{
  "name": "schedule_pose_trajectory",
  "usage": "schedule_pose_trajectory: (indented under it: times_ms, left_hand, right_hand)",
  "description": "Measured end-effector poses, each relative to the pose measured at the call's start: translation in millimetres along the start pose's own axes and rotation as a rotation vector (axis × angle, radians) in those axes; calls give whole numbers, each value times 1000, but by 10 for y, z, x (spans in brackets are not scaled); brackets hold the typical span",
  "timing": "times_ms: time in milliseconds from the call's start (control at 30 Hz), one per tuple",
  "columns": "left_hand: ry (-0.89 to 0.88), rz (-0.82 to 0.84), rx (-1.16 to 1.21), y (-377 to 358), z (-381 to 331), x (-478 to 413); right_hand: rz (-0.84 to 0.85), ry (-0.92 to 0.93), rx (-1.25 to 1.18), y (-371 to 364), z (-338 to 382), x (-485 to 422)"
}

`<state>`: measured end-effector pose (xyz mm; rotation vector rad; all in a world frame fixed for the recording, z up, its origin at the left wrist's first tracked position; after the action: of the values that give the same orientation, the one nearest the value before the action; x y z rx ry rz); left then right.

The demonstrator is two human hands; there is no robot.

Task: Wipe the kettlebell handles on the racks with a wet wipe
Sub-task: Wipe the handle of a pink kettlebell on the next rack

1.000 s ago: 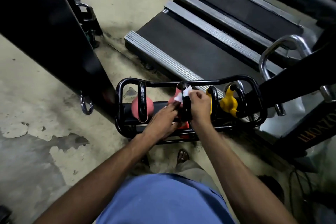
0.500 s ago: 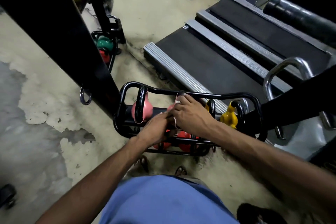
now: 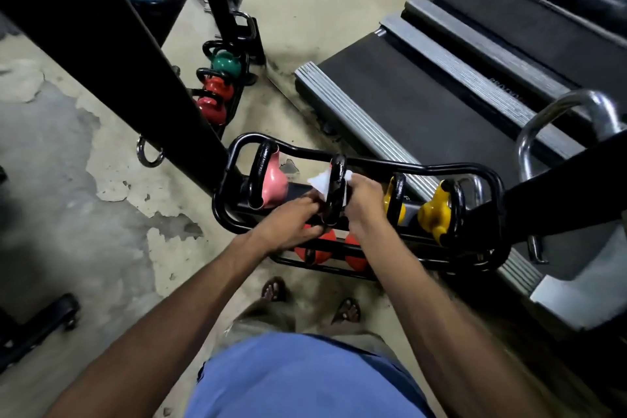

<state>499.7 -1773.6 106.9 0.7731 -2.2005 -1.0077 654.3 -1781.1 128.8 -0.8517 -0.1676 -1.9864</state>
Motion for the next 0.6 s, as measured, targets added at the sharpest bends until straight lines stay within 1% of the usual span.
schedule_pose_trajectory:
  times_ms: [33, 67, 100, 167, 233, 267, 333, 400, 433, 500, 533, 600]
  left_hand:
    - [20, 8, -12, -1, 1, -4]
    - [34, 20, -23, -1, -1, -1]
    - [37, 20, -28, -11, 10, -5]
    - [19, 26, -29, -22, 33, -9]
    - [-53, 16, 6, -44, 78, -15]
    - [-95, 3, 30, -43, 85, -13]
    - [-147, -35, 75, -46, 111, -22]
    - [-165, -57, 85, -59, 131, -44]
    - [-162, -60, 91, -68, 133, -50]
    - [-134, -85, 125, -89, 132, -49]
    - [-107, -101, 159, -88, 136, -41]
    - [-67, -145, 207, -85, 146, -17]
  right_hand:
    - [37, -107, -82, -16, 32, -63]
    - [65, -160, -131, -18, 69, -78]
    - [66, -163, -139, -5, 70, -83]
    - [15, -72, -73, 43, 7, -7]
    - [-56, 127, 87, 131, -112, 158]
    - [-78, 274, 215, 174, -157, 263]
    - [-94, 608, 565, 217, -199, 485]
    - [-49, 943, 827, 202, -214, 597]
    - [-19, 1081, 939, 183, -206, 599]
    - [70, 1253, 1221, 100, -187, 468]
    - [95, 1278, 1394, 39, -188, 353]
    - [132, 1262, 1700, -85, -166, 198]
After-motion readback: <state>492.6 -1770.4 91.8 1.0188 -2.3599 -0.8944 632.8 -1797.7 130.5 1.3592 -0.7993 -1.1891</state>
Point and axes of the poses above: each hand's wrist, its own x-axis away from the middle knuckle, its own y-axis out of the back of the hand, z = x × y, the point moved 2 cm from there along -x, towards the middle knuckle, and after that the axes turned 1 degree about -x, right-handed, at the moved point
